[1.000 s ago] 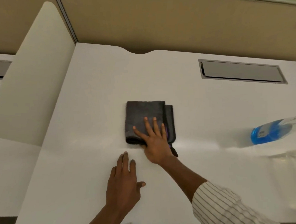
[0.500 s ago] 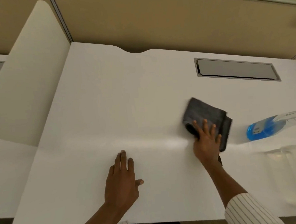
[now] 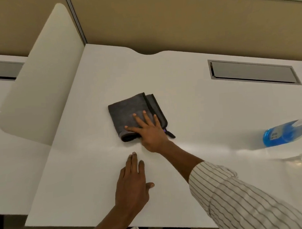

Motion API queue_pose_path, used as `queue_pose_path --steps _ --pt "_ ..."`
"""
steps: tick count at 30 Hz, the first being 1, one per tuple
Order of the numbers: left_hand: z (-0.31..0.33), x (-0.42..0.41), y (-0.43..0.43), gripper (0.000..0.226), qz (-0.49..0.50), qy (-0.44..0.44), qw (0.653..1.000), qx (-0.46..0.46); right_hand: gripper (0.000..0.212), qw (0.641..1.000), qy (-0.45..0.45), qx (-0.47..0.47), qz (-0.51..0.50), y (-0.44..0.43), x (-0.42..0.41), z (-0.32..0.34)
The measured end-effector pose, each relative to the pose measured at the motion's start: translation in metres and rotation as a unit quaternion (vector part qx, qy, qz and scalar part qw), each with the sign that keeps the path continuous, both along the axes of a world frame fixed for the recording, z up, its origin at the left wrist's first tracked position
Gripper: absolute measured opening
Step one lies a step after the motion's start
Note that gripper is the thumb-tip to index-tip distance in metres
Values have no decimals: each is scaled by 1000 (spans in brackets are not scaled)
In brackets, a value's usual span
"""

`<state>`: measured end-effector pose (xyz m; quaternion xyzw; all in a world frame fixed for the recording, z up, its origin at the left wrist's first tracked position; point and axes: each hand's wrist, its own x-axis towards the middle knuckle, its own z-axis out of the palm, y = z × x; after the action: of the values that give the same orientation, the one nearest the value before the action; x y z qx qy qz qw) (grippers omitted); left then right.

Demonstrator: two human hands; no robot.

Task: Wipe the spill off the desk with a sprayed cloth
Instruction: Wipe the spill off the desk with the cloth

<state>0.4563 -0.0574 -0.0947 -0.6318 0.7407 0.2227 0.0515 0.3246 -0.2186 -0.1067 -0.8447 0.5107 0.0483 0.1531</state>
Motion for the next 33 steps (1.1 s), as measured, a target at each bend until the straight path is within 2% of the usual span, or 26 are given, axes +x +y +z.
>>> queue_pose_path --steps 2,4,8,12,16,18,19,22,25,30,33 --pt "0 1 1 91 -4 -1 1000 -6 70 998 2 -10 -56 -12 -19 2" --pt "2 3 1 88 -13 -8 1000 -20 71 986 13 -14 -166 -27 -52 6" --pt "2 5 2 87 -19 -3 1000 -20 70 934 34 3 -356 -41 -136 15" --pt "2 5 1 87 -24 7 1000 -14 66 879 50 16 -473 -21 -198 21" --pt "3 7 2 88 -25 6 1000 -12 64 842 52 26 -536 12 -184 17" --pt "3 7 4 88 -26 7 1000 -13 67 844 70 35 -531 25 -148 13" --pt "4 6 4 88 -24 7 1000 -13 69 856 78 30 -510 31 -125 11" --pt "5 6 4 89 -21 14 999 -19 79 924 88 3 -371 53 -54 5" --pt "6 5 4 91 -15 15 999 -30 85 974 34 6 -226 72 -9 3" --pt "6 4 7 98 4 19 999 -51 80 992 17 27 -125 101 -22 6" --pt "5 6 7 95 -6 6 999 -48 79 993 17 17 -120 134 -57 8"
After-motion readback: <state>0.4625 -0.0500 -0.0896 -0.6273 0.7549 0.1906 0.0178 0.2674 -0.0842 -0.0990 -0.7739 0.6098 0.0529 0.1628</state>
